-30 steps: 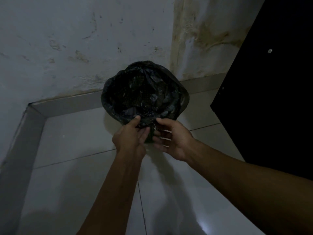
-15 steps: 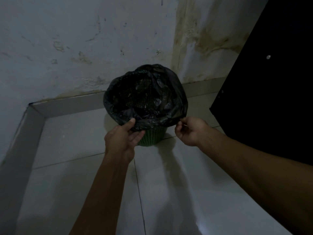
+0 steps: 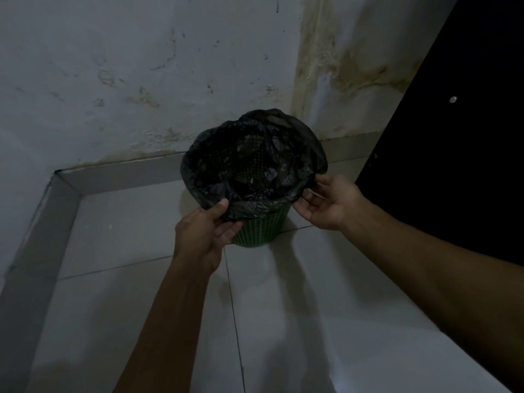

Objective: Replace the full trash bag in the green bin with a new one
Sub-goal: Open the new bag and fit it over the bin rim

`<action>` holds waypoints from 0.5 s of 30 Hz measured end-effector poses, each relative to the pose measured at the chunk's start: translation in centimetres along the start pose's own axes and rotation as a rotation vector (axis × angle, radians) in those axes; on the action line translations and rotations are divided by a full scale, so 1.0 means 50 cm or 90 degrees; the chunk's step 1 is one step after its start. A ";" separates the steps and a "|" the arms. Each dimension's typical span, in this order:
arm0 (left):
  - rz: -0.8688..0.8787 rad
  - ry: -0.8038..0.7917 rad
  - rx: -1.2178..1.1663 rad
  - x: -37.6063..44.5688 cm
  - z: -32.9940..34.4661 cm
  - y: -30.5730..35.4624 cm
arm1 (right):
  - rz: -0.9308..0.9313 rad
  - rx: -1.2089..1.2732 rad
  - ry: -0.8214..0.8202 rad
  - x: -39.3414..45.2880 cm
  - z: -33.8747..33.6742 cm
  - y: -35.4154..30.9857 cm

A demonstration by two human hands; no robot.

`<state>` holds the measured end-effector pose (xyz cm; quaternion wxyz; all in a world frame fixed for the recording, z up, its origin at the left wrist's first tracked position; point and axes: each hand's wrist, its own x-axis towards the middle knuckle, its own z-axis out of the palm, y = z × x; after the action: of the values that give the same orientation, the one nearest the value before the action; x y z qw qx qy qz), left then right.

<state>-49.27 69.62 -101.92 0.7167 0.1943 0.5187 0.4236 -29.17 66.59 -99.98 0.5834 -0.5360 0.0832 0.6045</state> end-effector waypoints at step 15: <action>-0.045 -0.007 -0.118 0.005 0.001 -0.005 | 0.153 -0.108 -0.021 0.007 0.004 0.001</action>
<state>-49.09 69.70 -102.21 0.7490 0.1108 0.4797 0.4433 -29.23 66.94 -100.16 0.4608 -0.5594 0.0859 0.6836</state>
